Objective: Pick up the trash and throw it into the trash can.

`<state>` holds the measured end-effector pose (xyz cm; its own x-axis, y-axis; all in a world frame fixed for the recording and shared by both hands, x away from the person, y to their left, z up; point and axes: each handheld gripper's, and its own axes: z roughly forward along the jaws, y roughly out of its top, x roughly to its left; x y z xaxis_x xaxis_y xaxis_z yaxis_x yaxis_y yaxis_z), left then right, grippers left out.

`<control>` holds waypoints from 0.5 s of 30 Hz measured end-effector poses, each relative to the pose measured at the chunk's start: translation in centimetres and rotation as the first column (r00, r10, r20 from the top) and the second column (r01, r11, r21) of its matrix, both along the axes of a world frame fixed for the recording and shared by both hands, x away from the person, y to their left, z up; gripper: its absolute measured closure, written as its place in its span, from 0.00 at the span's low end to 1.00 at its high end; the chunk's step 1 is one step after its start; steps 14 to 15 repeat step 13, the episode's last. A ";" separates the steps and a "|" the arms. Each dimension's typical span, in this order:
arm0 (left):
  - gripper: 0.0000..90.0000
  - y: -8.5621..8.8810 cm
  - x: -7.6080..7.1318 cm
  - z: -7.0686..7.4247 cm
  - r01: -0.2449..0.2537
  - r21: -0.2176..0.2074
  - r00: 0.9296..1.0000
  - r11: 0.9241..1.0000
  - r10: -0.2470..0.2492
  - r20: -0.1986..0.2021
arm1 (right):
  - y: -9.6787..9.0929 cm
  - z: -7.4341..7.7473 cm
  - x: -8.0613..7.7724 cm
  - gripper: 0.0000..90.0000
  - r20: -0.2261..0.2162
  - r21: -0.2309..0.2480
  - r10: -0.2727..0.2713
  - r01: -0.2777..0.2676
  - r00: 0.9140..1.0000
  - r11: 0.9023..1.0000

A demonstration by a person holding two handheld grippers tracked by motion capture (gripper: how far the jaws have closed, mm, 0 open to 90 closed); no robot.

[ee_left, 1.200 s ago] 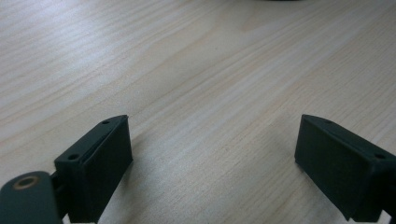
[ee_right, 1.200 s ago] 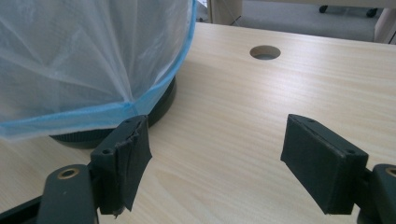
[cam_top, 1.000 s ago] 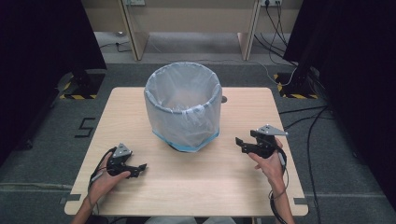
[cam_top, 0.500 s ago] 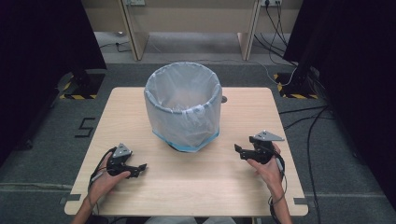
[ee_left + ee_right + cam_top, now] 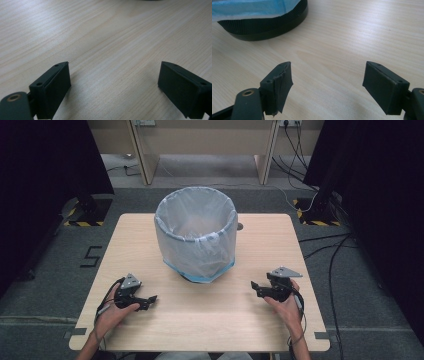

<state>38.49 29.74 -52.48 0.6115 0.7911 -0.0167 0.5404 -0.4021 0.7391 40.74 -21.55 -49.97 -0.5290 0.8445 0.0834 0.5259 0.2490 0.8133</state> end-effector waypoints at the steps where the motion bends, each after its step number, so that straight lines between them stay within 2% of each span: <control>1: 0.11 0.0 0.0 0.0 0.000 0.000 1.000 1.000 0.000 0.000 | 0.0 -0.1 0.0 0.26 0.001 0.000 -0.001 0.001 1.000 1.000; 15: 0.11 0.0 0.0 0.0 0.000 0.000 1.000 1.000 0.000 0.000 | -0.1 -0.7 -0.3 0.26 -0.011 -0.007 -0.006 0.006 1.000 1.000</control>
